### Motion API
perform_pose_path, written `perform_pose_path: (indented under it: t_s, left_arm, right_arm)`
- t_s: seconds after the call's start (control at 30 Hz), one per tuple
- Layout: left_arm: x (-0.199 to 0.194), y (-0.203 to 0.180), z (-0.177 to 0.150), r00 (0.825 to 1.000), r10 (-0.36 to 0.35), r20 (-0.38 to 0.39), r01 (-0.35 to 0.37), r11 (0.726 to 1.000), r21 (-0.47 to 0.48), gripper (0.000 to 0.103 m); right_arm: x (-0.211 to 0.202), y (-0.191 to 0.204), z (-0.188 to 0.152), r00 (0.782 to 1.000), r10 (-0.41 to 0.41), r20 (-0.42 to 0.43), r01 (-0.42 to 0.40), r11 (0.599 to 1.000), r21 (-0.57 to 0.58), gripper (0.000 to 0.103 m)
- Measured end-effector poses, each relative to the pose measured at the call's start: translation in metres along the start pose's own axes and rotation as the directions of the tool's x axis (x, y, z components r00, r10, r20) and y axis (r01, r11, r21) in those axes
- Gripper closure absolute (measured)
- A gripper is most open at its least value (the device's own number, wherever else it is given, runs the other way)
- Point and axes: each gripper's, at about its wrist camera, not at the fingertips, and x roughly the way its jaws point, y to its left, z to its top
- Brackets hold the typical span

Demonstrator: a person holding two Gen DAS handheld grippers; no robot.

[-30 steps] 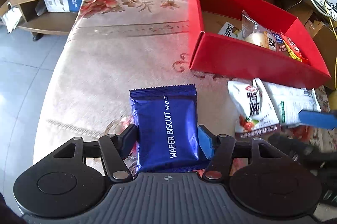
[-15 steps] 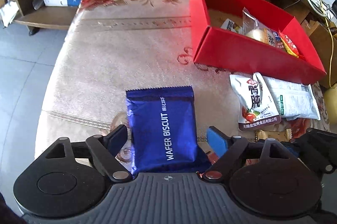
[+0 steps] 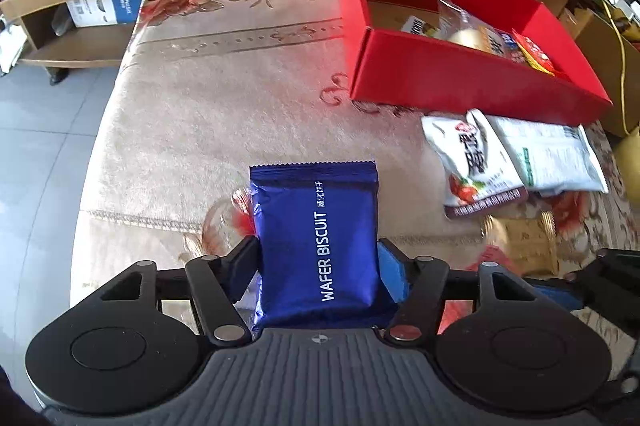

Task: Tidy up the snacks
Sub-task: 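Lift and carry the wafer pack and pink cake over the red box with both tools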

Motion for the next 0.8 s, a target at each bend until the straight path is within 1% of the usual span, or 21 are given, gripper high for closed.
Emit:
perform_pose_path:
  t_s: [0.23, 0.37, 0.43, 0.5, 0.6, 0.67, 0.7, 0.8]
  left_arm:
    - [-0.014, -0.019, -0.025, 0.999, -0.046, -0.011, 0.047, 0.996, 0.074, 0.034]
    - [-0.017, -0.028, -0.036, 0.999, -0.052, -0.015, 0.053, 0.992, 0.117, 0.032]
    - [-0.016, -0.031, -0.038, 0.999, -0.042, -0.016, 0.044, 0.991, 0.13, 0.026]
    - [-0.012, -0.032, -0.037, 1.0, -0.022, -0.017, 0.024, 0.99, 0.136, 0.023]
    - [-0.008, -0.033, -0.036, 1.0, -0.012, -0.019, 0.015, 0.992, 0.127, 0.015]
    - [-0.005, -0.033, -0.035, 1.0, -0.008, -0.015, 0.009, 0.993, 0.116, 0.015]
    - [-0.003, -0.033, -0.034, 1.0, -0.005, -0.017, 0.006, 0.994, 0.11, 0.013]
    - [-0.001, -0.036, -0.034, 1.0, 0.011, -0.015, -0.009, 0.992, 0.122, 0.012]
  right_arm:
    - [-0.02, -0.009, -0.03, 1.0, -0.012, -0.011, 0.012, 0.999, 0.037, 0.044]
    - [-0.028, -0.012, -0.047, 0.999, -0.032, -0.018, 0.032, 0.998, 0.045, 0.044]
    - [-0.029, -0.014, -0.052, 0.999, -0.044, -0.022, 0.045, 0.998, 0.051, 0.044]
    - [-0.027, -0.016, -0.054, 0.997, -0.065, -0.034, 0.067, 0.996, 0.054, 0.044]
    - [-0.02, -0.02, -0.057, 0.996, -0.073, -0.052, 0.076, 0.995, 0.062, 0.044]
    - [-0.018, -0.021, -0.057, 0.996, -0.068, -0.05, 0.071, 0.995, 0.068, 0.043]
    - [-0.017, -0.022, -0.056, 0.997, -0.065, -0.047, 0.068, 0.995, 0.07, 0.042]
    - [-0.011, -0.022, -0.055, 0.996, -0.067, -0.055, 0.07, 0.995, 0.068, 0.039]
